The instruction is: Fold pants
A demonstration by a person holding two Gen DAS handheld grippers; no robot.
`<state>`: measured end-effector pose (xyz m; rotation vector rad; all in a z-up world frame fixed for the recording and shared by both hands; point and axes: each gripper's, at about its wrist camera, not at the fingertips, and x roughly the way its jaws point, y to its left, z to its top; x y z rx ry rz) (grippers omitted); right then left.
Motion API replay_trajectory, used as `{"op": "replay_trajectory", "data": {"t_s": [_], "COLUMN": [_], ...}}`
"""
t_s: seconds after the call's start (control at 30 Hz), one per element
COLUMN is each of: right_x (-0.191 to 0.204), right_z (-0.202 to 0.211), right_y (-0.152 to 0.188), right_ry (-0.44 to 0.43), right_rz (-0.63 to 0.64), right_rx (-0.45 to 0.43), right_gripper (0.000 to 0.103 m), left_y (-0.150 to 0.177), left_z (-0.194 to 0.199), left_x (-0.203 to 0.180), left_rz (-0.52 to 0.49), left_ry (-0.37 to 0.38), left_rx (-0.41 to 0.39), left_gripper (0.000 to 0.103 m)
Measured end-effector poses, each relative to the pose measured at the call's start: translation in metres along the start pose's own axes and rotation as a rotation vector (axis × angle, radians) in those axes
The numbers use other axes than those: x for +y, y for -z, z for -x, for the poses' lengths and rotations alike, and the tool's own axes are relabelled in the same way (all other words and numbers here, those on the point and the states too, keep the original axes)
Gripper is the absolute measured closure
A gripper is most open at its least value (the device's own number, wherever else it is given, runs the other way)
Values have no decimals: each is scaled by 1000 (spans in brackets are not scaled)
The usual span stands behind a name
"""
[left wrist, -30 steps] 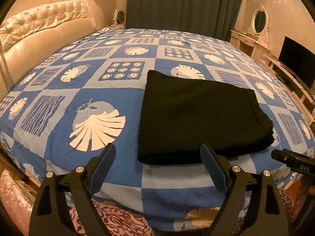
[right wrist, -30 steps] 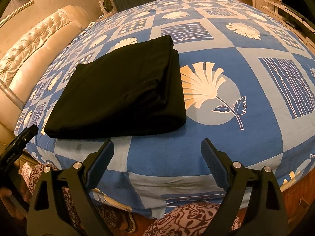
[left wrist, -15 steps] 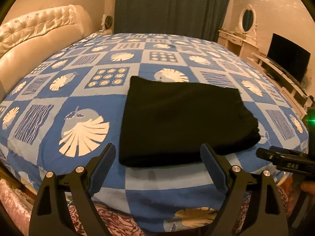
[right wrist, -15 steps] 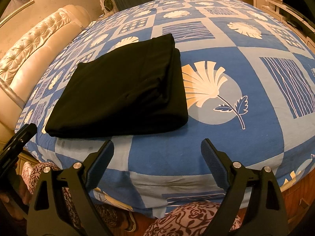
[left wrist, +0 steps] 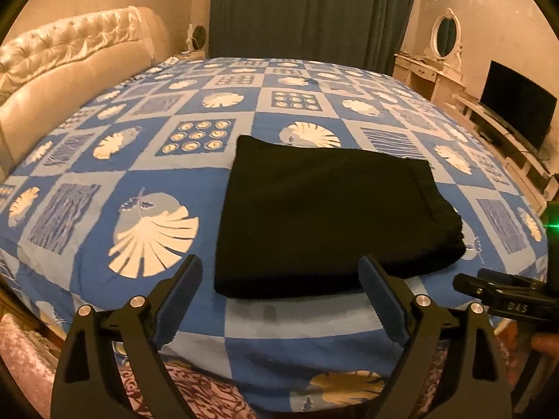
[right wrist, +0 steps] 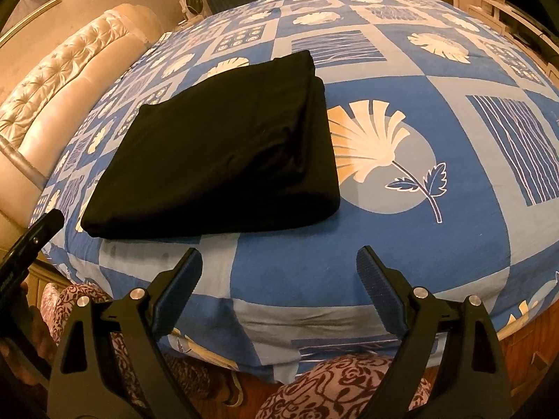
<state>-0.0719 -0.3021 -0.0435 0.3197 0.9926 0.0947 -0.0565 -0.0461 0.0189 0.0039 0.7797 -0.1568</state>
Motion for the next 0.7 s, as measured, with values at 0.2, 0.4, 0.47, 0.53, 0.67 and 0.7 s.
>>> {"op": "replay_trajectory", "data": {"t_s": [0.2,0.4,0.47,0.53,0.67,0.7], "right_x": [-4,-7,-8,-10,-24,-29], "right_z": [-3,-5,-5,-3,3,5], "right_y": [-2,-3,-4,-5,-21,-27], "right_ry": [-10,-16,-18,-22,-54,-54], "right_rz": [-14,-22,-23,-31,-66,-70], "right_rx": [17,30,35,38,27,15], "right_gripper": [13,13,13,13,13,13], "left_y": [4,-3,-4,-10,-28,-35], "left_z": [1,-8,-8,-10,-21,-27], "left_x": [-4,-10,-9,-5,12,20], "left_rz": [-18,-121,-123,-111,-139,-135], "left_ry": [-89,-95,-72,-60,-17,-26], "left_rx": [-15,77,64,61,64,59], "left_gripper": [13,13,13,13,13,13]}}
